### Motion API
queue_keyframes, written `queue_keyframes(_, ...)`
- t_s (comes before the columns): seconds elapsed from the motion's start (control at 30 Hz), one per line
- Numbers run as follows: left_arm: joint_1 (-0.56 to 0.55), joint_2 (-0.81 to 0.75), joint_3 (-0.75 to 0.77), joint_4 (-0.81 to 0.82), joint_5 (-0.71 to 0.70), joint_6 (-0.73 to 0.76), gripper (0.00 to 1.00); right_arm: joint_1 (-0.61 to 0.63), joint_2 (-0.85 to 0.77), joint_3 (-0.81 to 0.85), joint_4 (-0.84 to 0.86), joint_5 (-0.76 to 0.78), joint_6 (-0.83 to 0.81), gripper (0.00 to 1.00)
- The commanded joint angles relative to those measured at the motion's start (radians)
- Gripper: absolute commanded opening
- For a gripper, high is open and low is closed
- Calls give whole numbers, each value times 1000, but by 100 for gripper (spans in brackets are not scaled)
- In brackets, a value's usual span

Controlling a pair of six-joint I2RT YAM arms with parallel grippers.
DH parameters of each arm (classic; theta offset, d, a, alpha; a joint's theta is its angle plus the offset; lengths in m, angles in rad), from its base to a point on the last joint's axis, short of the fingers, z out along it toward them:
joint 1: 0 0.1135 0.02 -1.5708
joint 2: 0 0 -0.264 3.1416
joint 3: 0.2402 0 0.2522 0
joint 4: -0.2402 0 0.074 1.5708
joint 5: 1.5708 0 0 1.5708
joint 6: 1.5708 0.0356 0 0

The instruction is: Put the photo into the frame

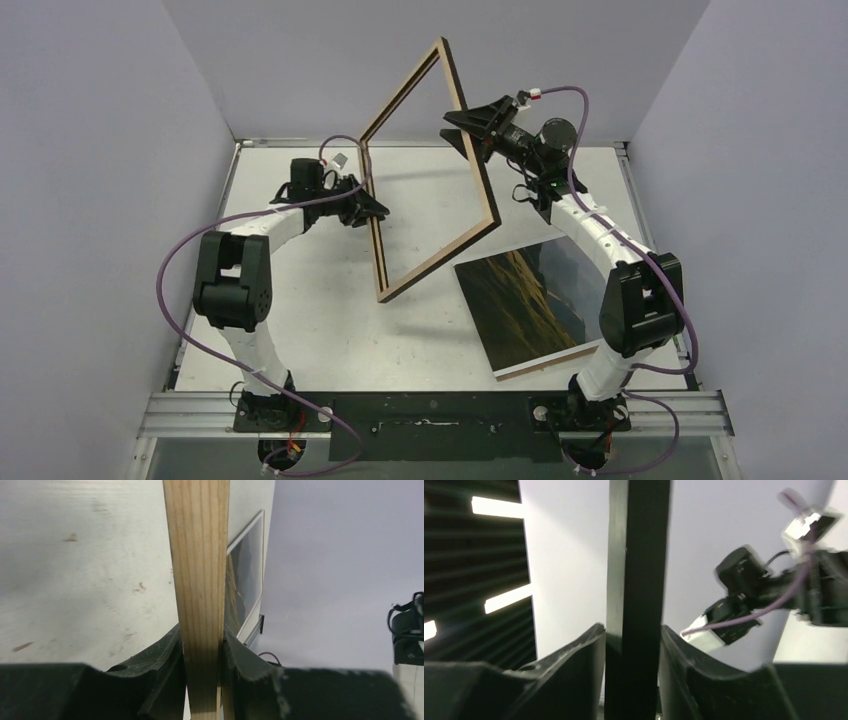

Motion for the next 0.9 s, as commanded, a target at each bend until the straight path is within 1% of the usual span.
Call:
queue_keyframes(0.0,70,-75,65,-67,-8,70,0,-38,-41,-59,-6,-33,-125,44)
queue_keyframes(0.17,126,-73,110,-178,-11,188,0,-62,0,-95,-52,-41,-226,51)
queue_keyframes(0.27,135,-55,180,-310,-33,310,0,-57,66,-88,25,-65,-238,56)
queue_keyframes(0.33,138,-38,227,-399,-48,381,0,-49,117,-77,111,-88,-214,57)
queue_keyframes(0.37,140,-30,246,-433,-52,409,0,-45,138,-74,131,-97,-213,57)
queue_keyframes(0.43,149,-14,278,-489,-62,447,0,-39,172,-71,117,-104,-248,57)
queue_keyframes(0.5,160,-2,300,-533,-70,478,0,-36,183,-66,21,-100,-337,55)
queue_keyframes(0.57,162,6,318,-569,-81,497,0,-33,179,-54,-133,-83,-469,54)
queue_keyframes(0.6,191,10,323,-580,-82,504,0,-32,173,-44,-227,-70,-540,54)
queue_keyframes(0.7,216,20,344,-620,-97,539,0,-26,163,4,-466,-31,-732,54)
queue_keyframes(0.77,229,25,357,-648,-112,557,0,-24,167,12,-516,-15,-783,54)
queue_keyframes(0.87,246,34,357,-660,-110,571,0,-23,186,-4,-510,-9,-792,53)
